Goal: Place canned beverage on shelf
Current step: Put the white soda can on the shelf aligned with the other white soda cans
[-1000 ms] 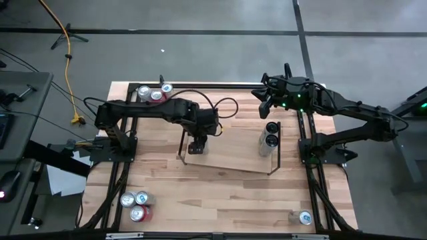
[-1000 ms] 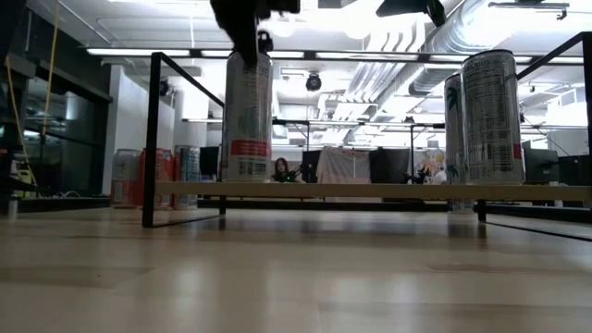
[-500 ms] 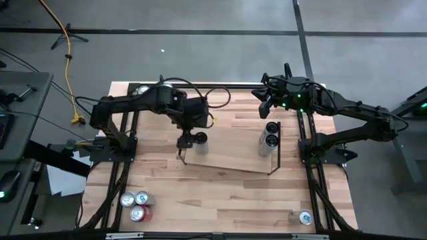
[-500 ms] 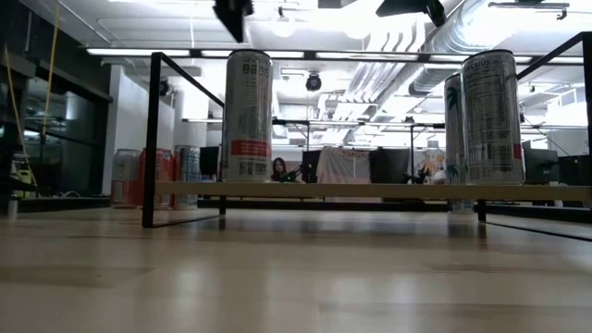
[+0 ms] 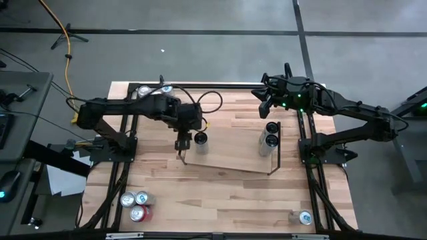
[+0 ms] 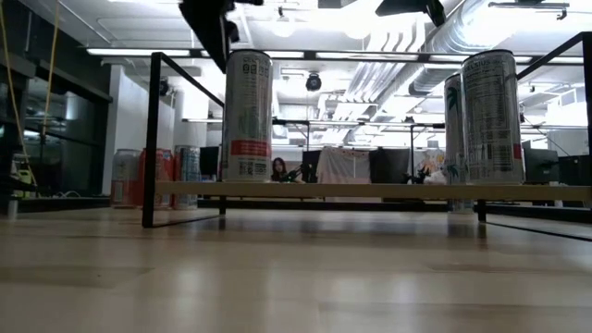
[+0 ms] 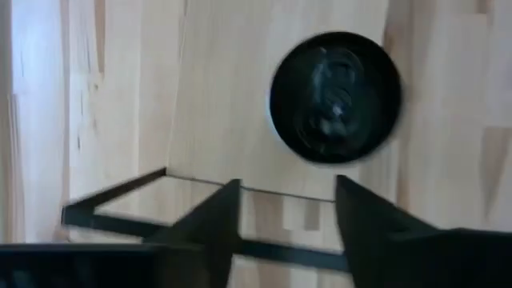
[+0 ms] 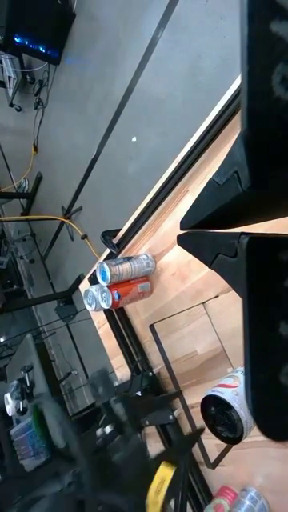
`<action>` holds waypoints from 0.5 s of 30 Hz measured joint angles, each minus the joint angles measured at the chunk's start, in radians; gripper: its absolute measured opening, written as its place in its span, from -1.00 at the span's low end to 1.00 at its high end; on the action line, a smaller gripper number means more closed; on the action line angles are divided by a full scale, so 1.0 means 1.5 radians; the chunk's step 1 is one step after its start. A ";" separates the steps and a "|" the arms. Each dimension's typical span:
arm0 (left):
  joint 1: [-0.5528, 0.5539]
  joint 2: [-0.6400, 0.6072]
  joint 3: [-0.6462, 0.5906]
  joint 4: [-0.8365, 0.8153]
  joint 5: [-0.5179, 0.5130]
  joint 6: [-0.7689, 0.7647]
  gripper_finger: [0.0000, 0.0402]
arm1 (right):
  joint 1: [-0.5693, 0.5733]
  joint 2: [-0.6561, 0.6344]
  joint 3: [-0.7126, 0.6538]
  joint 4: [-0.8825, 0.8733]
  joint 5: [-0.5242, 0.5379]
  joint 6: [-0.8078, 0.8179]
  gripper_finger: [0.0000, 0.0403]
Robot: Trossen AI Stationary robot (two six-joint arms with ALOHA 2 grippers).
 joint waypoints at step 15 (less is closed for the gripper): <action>-0.001 0.067 0.000 -0.014 -0.002 0.086 -0.99 | 0.000 0.000 0.000 0.001 0.000 0.000 -1.00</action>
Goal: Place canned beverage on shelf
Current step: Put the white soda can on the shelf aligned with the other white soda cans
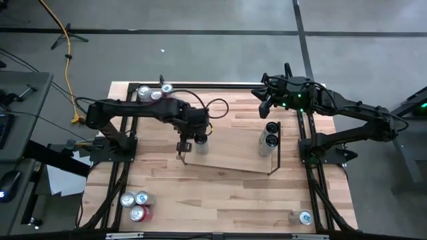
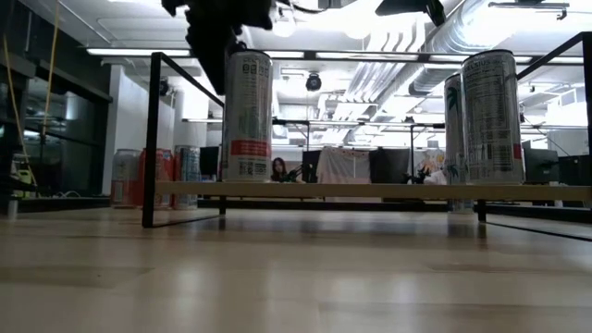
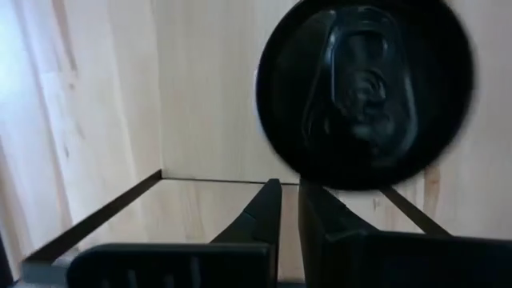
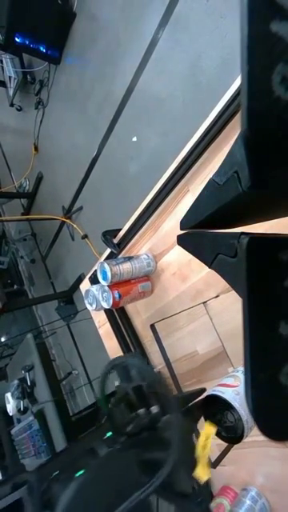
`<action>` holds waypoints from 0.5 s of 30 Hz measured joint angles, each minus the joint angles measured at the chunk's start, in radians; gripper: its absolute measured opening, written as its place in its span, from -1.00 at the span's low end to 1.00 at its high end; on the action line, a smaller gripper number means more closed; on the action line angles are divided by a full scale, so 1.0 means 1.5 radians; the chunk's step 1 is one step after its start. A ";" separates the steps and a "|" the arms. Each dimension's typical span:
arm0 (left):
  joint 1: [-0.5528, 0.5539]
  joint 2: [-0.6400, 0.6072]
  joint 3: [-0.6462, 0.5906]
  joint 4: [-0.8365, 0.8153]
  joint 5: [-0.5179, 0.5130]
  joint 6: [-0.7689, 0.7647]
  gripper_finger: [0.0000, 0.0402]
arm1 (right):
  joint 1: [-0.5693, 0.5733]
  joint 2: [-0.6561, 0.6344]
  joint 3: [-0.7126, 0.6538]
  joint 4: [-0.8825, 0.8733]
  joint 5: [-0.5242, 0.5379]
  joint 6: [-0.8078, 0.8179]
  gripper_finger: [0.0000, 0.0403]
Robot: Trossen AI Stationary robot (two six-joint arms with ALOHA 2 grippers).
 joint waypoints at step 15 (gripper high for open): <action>-0.004 0.048 0.000 0.108 0.034 0.021 -1.00 | 0.000 0.000 0.000 -0.004 0.000 0.001 -1.00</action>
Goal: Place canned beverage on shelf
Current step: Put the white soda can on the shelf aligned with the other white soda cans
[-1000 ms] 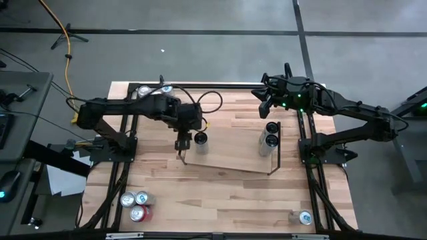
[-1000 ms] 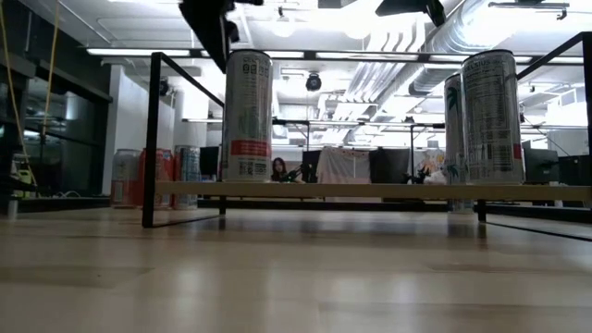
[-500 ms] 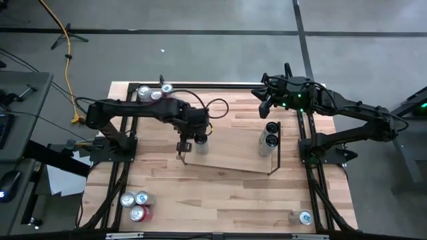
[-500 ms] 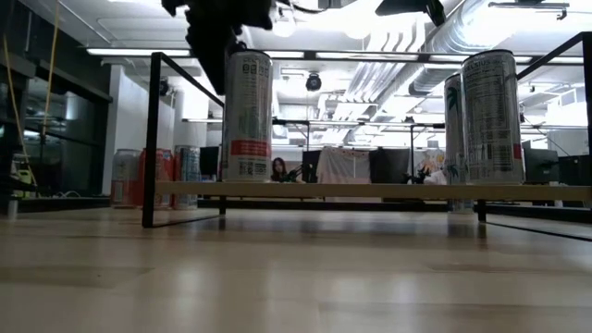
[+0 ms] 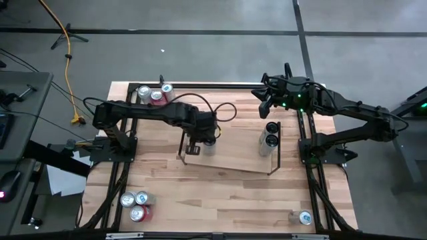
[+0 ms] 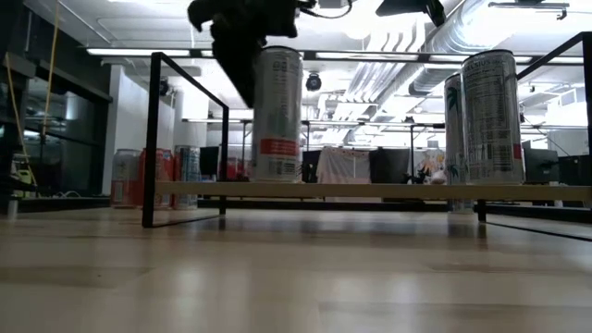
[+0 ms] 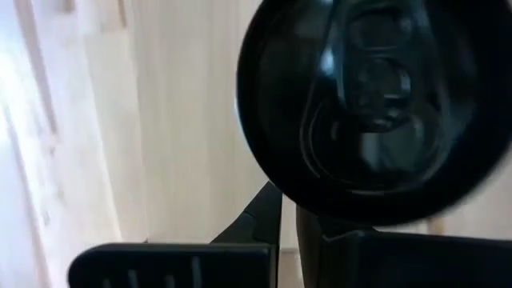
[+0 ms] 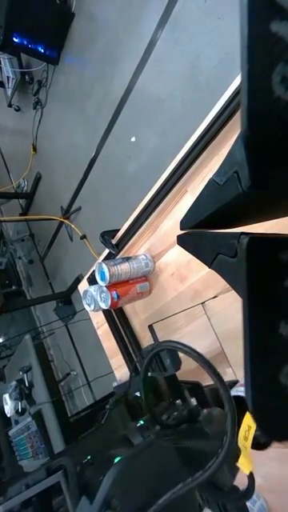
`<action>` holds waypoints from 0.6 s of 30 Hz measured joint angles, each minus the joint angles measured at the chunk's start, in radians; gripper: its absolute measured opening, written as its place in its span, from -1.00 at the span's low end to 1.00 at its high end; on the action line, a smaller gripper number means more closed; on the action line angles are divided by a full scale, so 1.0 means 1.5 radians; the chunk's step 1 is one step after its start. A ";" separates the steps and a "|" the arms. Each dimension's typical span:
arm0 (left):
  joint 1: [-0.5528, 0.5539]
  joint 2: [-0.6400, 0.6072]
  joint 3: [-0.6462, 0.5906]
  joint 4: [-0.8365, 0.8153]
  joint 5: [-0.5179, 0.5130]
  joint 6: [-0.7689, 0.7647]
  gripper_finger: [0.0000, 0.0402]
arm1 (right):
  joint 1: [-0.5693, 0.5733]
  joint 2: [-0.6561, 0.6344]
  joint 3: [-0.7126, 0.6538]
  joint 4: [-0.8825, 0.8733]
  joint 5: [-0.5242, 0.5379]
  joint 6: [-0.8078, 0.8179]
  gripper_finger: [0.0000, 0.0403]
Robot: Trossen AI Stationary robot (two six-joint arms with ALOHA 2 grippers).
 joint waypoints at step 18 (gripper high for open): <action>0.000 -0.003 0.000 0.130 0.062 0.036 -1.00 | 0.000 0.000 0.000 0.000 0.000 0.000 -1.00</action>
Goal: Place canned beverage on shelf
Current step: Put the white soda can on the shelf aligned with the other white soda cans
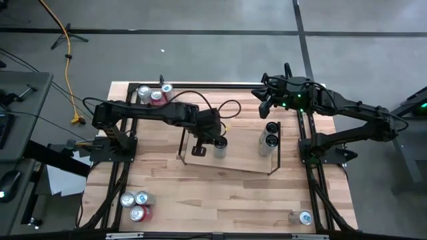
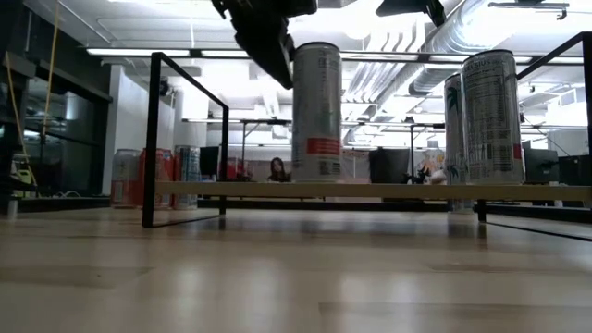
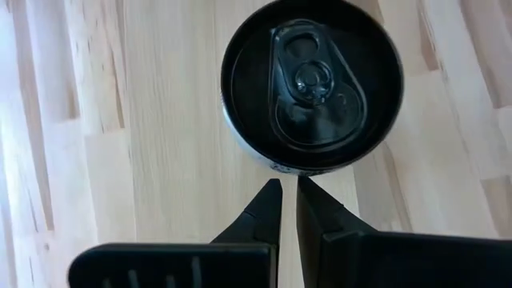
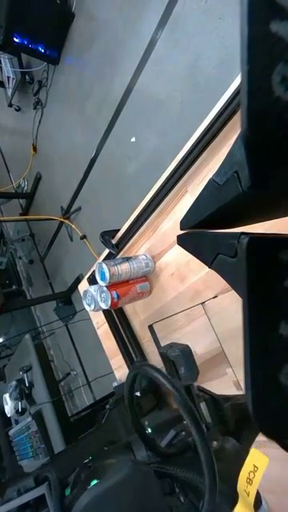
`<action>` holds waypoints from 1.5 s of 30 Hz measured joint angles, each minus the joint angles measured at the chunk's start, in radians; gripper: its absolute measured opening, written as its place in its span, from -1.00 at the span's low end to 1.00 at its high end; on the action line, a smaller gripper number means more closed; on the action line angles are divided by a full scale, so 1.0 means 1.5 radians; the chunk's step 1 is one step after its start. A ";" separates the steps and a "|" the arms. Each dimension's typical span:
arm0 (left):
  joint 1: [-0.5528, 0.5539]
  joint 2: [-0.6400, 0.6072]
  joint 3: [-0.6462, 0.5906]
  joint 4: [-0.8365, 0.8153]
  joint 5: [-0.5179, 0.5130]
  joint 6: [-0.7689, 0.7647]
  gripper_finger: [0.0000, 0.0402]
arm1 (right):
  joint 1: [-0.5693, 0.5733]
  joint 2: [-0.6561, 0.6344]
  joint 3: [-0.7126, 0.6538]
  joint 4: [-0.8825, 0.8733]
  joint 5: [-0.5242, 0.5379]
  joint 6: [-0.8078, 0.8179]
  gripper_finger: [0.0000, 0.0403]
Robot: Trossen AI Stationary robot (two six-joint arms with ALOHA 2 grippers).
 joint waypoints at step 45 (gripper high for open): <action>-0.018 0.078 0.000 0.346 0.078 -0.039 -1.00 | 0.000 0.000 0.000 0.000 0.016 -0.036 -1.00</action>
